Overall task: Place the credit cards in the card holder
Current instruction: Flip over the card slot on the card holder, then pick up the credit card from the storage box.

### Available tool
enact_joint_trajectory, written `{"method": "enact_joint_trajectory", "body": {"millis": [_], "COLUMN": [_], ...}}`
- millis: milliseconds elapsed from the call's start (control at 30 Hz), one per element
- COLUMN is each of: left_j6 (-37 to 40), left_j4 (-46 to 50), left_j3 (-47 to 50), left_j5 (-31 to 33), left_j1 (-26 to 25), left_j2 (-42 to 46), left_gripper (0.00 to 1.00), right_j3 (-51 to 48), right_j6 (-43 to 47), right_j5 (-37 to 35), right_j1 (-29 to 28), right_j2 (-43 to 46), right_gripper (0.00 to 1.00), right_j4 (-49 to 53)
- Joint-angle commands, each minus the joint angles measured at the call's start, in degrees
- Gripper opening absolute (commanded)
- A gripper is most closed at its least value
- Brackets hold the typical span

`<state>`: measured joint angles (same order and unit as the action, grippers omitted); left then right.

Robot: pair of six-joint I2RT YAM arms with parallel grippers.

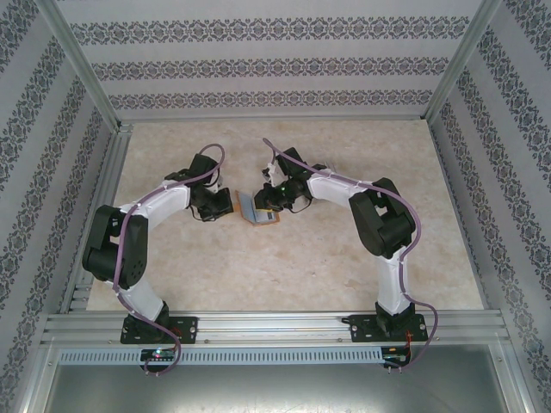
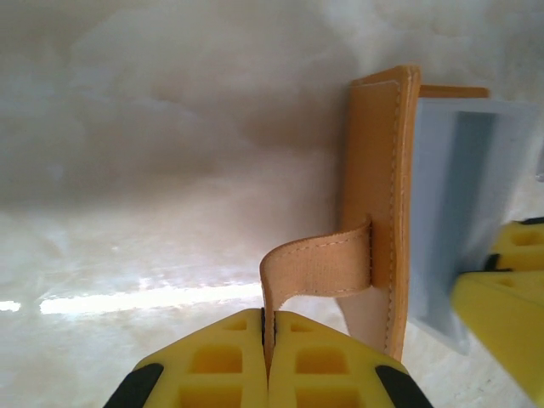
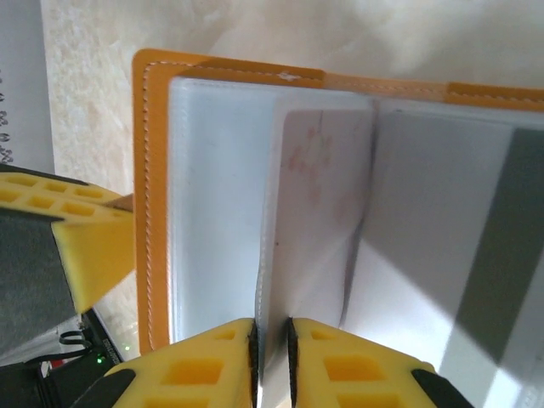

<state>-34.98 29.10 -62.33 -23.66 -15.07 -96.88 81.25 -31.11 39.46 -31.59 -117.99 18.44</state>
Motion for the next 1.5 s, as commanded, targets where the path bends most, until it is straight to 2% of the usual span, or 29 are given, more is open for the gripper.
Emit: {"method": "enact_joint_trajectory", "body": {"millis": [0, 400, 500, 667, 1033, 1267, 1467], "left_j6": [0.0, 1.9, 2.7, 3.7, 5.7, 5.2, -0.4], "left_j4": [-1.8, -0.3, 1.2, 2.9, 6.8, 6.9, -2.7], "left_j3": [1.5, 2.4, 1.7, 0.9, -2.8, -8.8, -9.1], "left_j5": [0.5, 2.6, 4.1, 5.9, 8.7, 6.8, -1.9], "left_j1": [1.2, 2.8, 3.2, 4.0, 6.2, 6.7, 6.6], "left_j2": [0.2, -0.5, -0.5, -0.2, 2.9, 5.5, 4.9], "left_gripper": [0.00, 0.00, 0.08, 0.28, 0.34, 0.34, 0.34], "right_j3": [-0.4, -1.4, -2.5, -4.3, -5.8, -2.6, 2.9], "right_j6": [1.4, 2.0, 2.2, 2.5, 4.7, 5.3, 3.3], "right_j5": [-0.6, -1.6, -2.1, -2.6, -5.1, -3.9, -1.2], "right_j1": [0.4, 0.9, 1.3, 2.5, 5.6, 4.5, 0.3], "right_j2": [1.1, 1.2, 1.9, 2.8, 5.8, 6.4, 1.5], "right_gripper": [0.20, 0.23, 0.24, 0.29, 0.29, 0.29, 0.28], "right_j4": [1.3, 2.2, 2.2, 2.1, 4.4, 5.5, 4.1]}}
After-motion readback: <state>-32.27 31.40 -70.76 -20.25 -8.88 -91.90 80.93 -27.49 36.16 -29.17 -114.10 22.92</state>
